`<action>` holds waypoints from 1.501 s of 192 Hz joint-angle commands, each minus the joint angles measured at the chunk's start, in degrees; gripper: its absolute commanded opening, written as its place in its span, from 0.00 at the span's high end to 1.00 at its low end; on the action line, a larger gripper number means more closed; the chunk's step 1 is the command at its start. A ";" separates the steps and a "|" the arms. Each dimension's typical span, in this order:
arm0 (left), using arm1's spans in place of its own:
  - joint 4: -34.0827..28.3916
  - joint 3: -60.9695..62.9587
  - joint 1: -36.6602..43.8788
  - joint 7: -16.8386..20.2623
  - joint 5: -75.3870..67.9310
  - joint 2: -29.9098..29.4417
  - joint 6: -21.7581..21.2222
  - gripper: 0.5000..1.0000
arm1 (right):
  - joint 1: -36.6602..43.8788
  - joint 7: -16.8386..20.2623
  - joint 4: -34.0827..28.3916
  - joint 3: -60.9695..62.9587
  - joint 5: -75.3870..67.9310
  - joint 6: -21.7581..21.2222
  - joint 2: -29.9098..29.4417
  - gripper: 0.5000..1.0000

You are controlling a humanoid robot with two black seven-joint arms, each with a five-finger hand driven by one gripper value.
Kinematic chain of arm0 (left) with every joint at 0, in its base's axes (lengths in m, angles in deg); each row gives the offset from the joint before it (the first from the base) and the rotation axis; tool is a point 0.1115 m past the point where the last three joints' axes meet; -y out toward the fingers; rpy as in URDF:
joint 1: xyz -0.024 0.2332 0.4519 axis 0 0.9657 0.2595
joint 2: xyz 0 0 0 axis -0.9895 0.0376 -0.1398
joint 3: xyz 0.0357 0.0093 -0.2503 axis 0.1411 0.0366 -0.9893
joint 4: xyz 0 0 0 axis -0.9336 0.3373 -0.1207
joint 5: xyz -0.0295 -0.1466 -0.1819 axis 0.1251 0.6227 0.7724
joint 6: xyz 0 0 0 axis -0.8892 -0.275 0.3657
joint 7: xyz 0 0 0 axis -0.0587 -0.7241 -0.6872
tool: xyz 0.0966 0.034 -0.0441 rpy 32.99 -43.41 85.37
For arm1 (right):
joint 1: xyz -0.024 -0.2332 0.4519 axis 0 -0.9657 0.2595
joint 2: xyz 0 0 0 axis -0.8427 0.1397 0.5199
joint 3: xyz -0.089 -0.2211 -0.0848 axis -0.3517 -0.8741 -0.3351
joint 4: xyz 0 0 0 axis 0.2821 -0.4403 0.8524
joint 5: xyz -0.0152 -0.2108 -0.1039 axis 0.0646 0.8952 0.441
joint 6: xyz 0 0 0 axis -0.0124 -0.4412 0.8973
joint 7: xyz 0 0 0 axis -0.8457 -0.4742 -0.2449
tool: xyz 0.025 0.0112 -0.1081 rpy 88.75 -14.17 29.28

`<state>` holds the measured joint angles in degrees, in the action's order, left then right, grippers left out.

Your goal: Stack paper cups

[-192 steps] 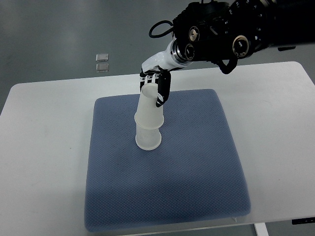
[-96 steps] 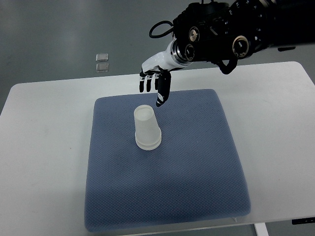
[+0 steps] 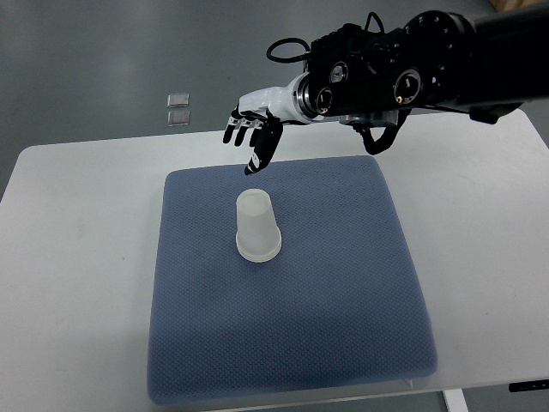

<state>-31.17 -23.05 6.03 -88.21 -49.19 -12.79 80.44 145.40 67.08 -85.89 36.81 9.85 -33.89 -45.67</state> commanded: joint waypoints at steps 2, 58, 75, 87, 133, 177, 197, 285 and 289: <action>0.01 0.03 0.00 0.00 0.00 0.00 0.00 0.00 | -7.10 -0.67 0.66 9.58 -1.15 5.85 6.73 0.41; 0.01 0.03 0.00 0.00 0.00 0.00 0.00 0.00 | -34.86 -4.80 11.73 48.60 -3.08 10.69 16.75 0.37; 0.01 0.03 0.00 0.00 0.00 0.00 0.00 0.00 | -40.75 -4.80 15.16 56.60 -3.52 10.60 16.75 0.31; 0.01 0.03 0.00 0.00 0.00 0.00 0.00 0.00 | -43.57 -4.80 16.66 60.47 -3.52 10.51 16.67 0.30; 0.10 0.03 0.00 0.00 0.00 0.00 0.00 0.00 | -53.24 -9.55 20.97 74.36 -3.52 5.24 15.17 0.30; 0.01 0.03 0.00 0.00 0.00 0.00 0.00 0.00 | -61.59 -12.98 22.55 79.72 -3.88 -8.39 12.01 0.30; 0.01 0.03 0.00 0.00 0.00 0.00 0.00 0.00 | -65.54 -15.17 23.95 82.62 -3.88 -13.66 10.34 0.21; 0.10 0.03 0.00 0.00 0.00 0.00 0.00 0.00 | -70.64 -15.70 31.60 85.17 -3.79 -20.25 6.12 0.17; 0.10 0.03 0.00 0.00 0.00 0.00 0.00 0.00 | -70.82 -15.70 31.69 85.17 -3.79 -20.34 6.12 0.17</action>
<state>-31.08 -23.01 6.03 -88.20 -49.19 -12.79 80.45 75.10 51.38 -54.81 121.97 6.06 -53.47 -39.27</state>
